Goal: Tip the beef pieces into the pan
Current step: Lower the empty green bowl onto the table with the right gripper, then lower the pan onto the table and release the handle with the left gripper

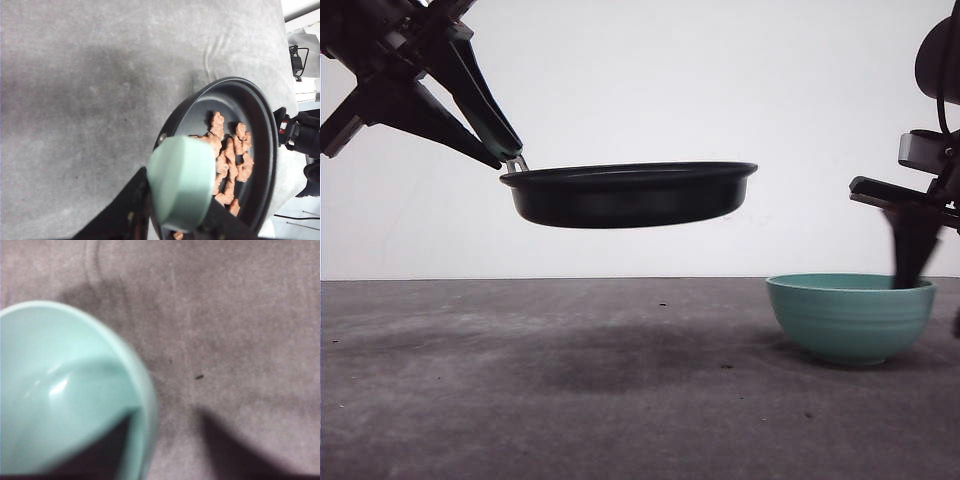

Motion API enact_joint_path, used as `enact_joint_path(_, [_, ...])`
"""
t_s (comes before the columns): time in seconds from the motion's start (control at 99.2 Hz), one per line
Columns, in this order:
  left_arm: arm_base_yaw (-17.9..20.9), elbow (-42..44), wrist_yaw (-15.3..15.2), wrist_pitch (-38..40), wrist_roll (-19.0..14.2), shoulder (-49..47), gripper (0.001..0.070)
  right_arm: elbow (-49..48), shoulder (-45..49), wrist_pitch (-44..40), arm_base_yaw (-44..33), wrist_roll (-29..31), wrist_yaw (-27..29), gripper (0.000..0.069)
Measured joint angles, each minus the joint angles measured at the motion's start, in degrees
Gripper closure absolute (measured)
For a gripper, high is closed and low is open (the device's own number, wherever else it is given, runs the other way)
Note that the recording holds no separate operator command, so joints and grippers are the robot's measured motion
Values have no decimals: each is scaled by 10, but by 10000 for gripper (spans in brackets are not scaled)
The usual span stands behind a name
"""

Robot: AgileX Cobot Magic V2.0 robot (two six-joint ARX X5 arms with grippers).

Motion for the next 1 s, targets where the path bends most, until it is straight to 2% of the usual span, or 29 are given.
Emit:
enact_joint_path(0.06, [0,0,-2,3,0,0,658,0,-1,2,0,0,0,163])
enact_joint_path(0.121, [0,0,-8,15,0,0,658,0,-6,2,0,0,0,112])
enact_joint_path(0.252, [1,0,-24,57,-6,12,658,0,-51,2,0,6,2,83])
enact_joint_path(0.373, [8,0,-25,99,-28,47,658,0,-129,2,0,26,26,83])
enact_joint_path(0.413, [9,0,-25,111,-35,63,658,0,-159,2,3,36,27,130])
enact_joint_path(0.555, [11,1,-43,136,-58,132,658,0,-271,7,26,38,-2,546])
enact_joint_path(0.605, [11,1,-51,137,-61,156,658,1,-307,6,42,35,-13,619])
enact_joint_path(0.706, [12,1,-60,141,-65,196,658,1,-367,-9,69,35,-16,669])
enact_joint_path(0.918, [14,6,-47,159,-73,243,654,1,-421,-49,98,33,19,682])
enact_joint_path(0.958, [15,9,-46,161,-76,247,623,1,-422,-54,100,32,29,682])
enact_joint_path(0.998, [14,9,-47,161,-80,251,550,1,-422,-58,101,30,36,682])
